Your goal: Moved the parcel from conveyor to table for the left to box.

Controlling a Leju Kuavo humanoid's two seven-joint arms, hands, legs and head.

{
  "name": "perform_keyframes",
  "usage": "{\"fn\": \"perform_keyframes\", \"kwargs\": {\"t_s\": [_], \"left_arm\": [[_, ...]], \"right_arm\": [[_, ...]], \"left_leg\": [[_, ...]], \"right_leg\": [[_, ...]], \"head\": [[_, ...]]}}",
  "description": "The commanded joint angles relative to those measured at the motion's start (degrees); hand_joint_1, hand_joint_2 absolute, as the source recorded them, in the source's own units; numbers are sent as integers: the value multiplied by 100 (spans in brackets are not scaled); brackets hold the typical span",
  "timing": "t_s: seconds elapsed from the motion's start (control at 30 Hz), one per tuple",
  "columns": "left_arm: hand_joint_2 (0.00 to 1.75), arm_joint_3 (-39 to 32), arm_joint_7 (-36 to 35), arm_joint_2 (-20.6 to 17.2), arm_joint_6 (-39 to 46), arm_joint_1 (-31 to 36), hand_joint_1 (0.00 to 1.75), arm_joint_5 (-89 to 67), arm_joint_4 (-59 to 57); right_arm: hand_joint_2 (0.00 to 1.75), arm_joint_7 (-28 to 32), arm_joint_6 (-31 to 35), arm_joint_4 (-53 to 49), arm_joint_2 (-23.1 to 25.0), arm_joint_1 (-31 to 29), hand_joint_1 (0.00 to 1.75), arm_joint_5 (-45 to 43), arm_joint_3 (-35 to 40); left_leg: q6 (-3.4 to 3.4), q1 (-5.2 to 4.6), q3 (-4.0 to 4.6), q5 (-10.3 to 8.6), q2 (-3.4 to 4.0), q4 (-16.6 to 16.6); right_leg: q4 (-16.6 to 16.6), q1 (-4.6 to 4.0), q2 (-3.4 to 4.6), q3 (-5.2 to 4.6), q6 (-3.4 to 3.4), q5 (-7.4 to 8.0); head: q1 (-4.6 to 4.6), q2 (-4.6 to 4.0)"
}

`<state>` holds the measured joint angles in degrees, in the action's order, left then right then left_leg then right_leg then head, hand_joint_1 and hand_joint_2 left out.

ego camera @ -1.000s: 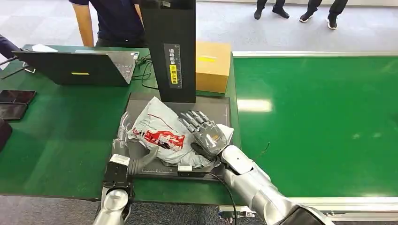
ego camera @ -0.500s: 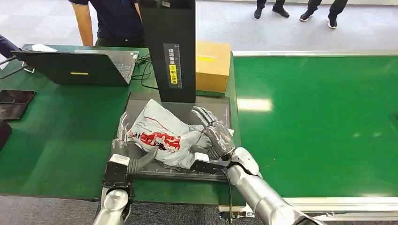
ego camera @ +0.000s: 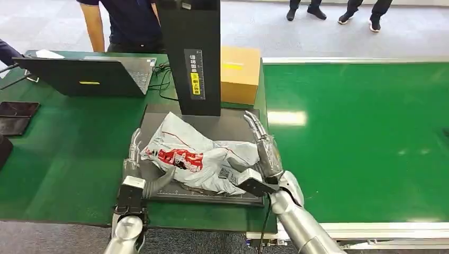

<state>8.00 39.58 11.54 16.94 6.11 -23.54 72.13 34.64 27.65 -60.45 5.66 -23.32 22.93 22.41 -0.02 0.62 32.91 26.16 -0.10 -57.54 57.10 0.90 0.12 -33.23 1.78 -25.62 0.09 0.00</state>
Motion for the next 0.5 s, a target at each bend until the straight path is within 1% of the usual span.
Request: {"fn": "perform_keyframes", "kwargs": {"t_s": [0.03,0.07,0.1,0.17,0.2,0.27,0.5], "left_arm": [[175,151,-100,-260,32,62,0,-122,64],[175,156,-109,-267,31,79,0,-147,64],[175,150,-115,-279,22,104,0,-166,62],[175,128,-122,-285,14,120,0,-185,60],[175,116,-139,-301,11,136,0,-251,67],[175,95,-166,-313,-16,156,0,-331,86],[175,212,-323,-425,-87,265,0,-807,178]], "right_arm": [[175,87,-146,-1221,-252,728,0,-298,-635],[175,83,-223,-1298,-242,800,0,-329,-704],[175,67,-444,-1433,-221,926,0,-450,-823],[175,55,-719,-1540,-198,1032,0,-590,-910],[175,3,-1456,-1743,-177,1221,0,-1059,-1033],[175,-4,-1818,-1898,-120,1391,0,-1093,-1153],[175,-70,-1785,-2146,13,1597,0,-788,-1330]], "left_leg": [[0,-1,-12,-4,-20,12],[0,1,-5,-2,-13,6],[0,0,-2,-3,-10,5],[0,2,-2,-3,-16,5],[0,0,-7,-3,-17,8],[-1,0,-9,-4,-23,11],[-1,1,-1,-3,-10,4]], "right_leg": [[-9,-2,-23,18,-12,-5],[-5,-2,-16,10,-8,-3],[-4,-1,-12,5,-6,-2],[-5,-3,-18,9,-7,-3],[-6,-2,-19,13,-10,-4],[-7,-2,-26,16,-11,-6],[-2,-2,-12,4,-10,-3]], "head": [[-2,0],[-2,0],[-2,0],[-2,0],[-2,0],[-2,0],[0,0]]}}
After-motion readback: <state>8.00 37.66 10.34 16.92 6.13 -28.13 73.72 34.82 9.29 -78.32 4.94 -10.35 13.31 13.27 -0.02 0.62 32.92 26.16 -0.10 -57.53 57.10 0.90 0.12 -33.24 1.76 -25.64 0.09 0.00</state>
